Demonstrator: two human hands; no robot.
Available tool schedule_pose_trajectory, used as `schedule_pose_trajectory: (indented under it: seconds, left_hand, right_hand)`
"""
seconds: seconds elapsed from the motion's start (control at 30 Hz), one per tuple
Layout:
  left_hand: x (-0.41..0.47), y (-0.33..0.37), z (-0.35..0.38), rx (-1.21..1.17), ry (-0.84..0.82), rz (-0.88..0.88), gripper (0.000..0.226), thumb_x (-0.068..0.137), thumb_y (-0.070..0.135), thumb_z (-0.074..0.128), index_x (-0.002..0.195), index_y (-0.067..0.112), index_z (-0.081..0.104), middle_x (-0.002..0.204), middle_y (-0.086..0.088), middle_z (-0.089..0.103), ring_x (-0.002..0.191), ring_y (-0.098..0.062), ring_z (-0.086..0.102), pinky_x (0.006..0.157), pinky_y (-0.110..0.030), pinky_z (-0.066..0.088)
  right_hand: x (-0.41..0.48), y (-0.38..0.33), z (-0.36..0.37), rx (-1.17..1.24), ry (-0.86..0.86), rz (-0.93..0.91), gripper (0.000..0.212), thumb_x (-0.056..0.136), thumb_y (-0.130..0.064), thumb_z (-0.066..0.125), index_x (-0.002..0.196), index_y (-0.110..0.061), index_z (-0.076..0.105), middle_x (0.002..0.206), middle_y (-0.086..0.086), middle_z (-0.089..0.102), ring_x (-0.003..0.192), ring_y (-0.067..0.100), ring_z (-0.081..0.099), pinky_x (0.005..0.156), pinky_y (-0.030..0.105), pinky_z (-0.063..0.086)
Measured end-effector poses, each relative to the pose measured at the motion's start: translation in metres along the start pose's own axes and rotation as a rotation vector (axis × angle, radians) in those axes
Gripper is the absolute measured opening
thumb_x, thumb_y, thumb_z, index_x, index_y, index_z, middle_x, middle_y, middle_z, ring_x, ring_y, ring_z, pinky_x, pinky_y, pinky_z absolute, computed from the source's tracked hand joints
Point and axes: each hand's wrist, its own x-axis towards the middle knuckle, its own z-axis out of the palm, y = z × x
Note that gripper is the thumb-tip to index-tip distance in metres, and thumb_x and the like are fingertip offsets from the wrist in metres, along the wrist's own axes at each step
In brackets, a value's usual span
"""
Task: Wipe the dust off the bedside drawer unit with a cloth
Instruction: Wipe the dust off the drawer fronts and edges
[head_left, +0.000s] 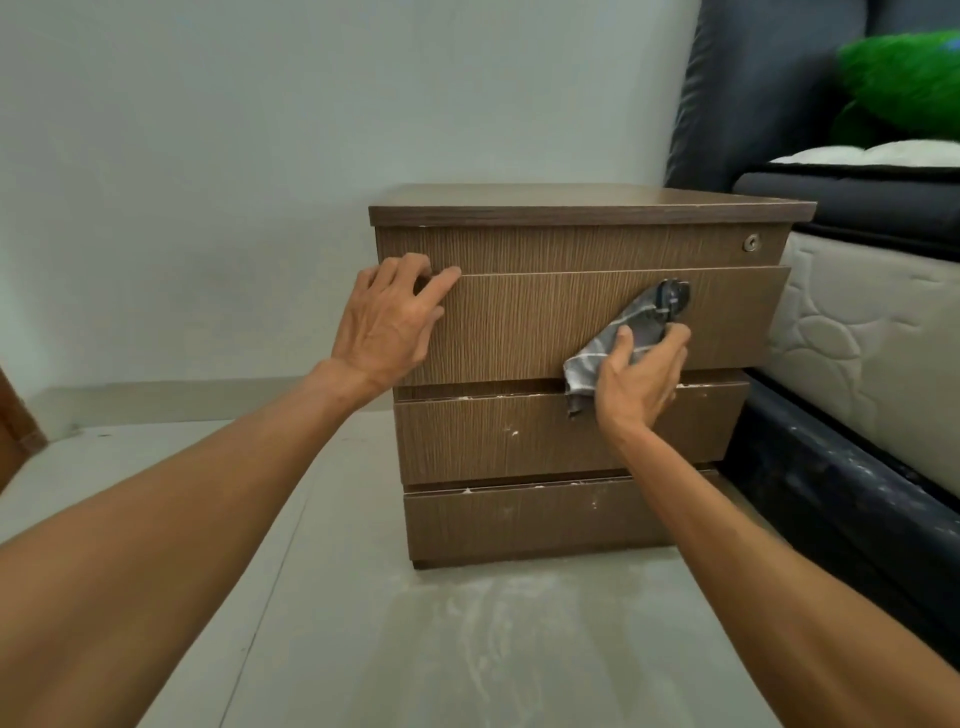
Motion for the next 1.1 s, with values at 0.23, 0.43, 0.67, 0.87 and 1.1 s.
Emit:
schedule_pose_trajectory:
  seconds: [0.23, 0.43, 0.67, 0.87, 1.1]
  left_hand:
    - [0.000, -0.012, -0.001, -0.088, -0.001, 0.044, 0.047, 0.083, -0.003, 0.062, 0.129, 0.005, 0.053, 0.112, -0.016, 0.056, 0.097, -0.031, 0.055, 0.079, -0.042, 0.049]
    - [-0.005, -0.022, -0.005, -0.202, -0.007, 0.036, 0.049, 0.079, -0.013, 0.060, 0.127, 0.000, 0.054, 0.117, -0.018, 0.057, 0.104, -0.032, 0.056, 0.085, -0.040, 0.054]
    - [-0.033, -0.030, -0.018, -0.251, 0.095, -0.252, 0.052, 0.075, -0.016, 0.039, 0.122, 0.000, 0.055, 0.112, -0.018, 0.054, 0.098, -0.030, 0.052, 0.077, -0.032, 0.048]
    - [-0.087, -0.030, -0.004, -0.284, -0.090, -0.367, 0.025, 0.088, -0.003, 0.048, 0.109, 0.005, 0.058, 0.105, -0.010, 0.058, 0.079, -0.028, 0.060, 0.066, -0.040, 0.051]
    - [-0.098, -0.002, 0.021, -0.276, -0.407, -0.347, 0.027, 0.099, 0.021, 0.040, 0.114, 0.010, 0.060, 0.105, -0.008, 0.064, 0.091, -0.028, 0.062, 0.076, -0.040, 0.052]
  right_hand:
    - [-0.061, -0.032, 0.050, -0.043, -0.190, -0.149, 0.028, 0.096, -0.027, 0.058, 0.115, -0.010, 0.045, 0.107, 0.005, 0.049, 0.078, 0.008, 0.052, 0.055, 0.007, 0.033]
    - [-0.109, -0.055, 0.085, -0.064, -0.371, -0.261, 0.029, 0.092, -0.025, 0.063, 0.114, -0.015, 0.046, 0.104, 0.000, 0.045, 0.081, 0.014, 0.056, 0.071, 0.024, 0.050]
    - [-0.148, -0.064, 0.085, -0.182, -0.797, -0.560, 0.027, 0.094, -0.023, 0.057, 0.116, -0.014, 0.043, 0.105, 0.011, 0.049, 0.082, 0.038, 0.060, 0.067, 0.049, 0.053]
    - [-0.143, -0.020, 0.035, -0.287, -0.941, -0.658, 0.030, 0.093, -0.024, 0.058, 0.117, -0.023, 0.041, 0.102, 0.003, 0.049, 0.080, 0.029, 0.060, 0.070, 0.047, 0.055]
    - [-0.115, 0.018, -0.012, -0.369, -0.900, -0.568, 0.025, 0.095, -0.027, 0.059, 0.116, -0.021, 0.047, 0.102, -0.004, 0.049, 0.081, 0.010, 0.054, 0.068, 0.016, 0.039]
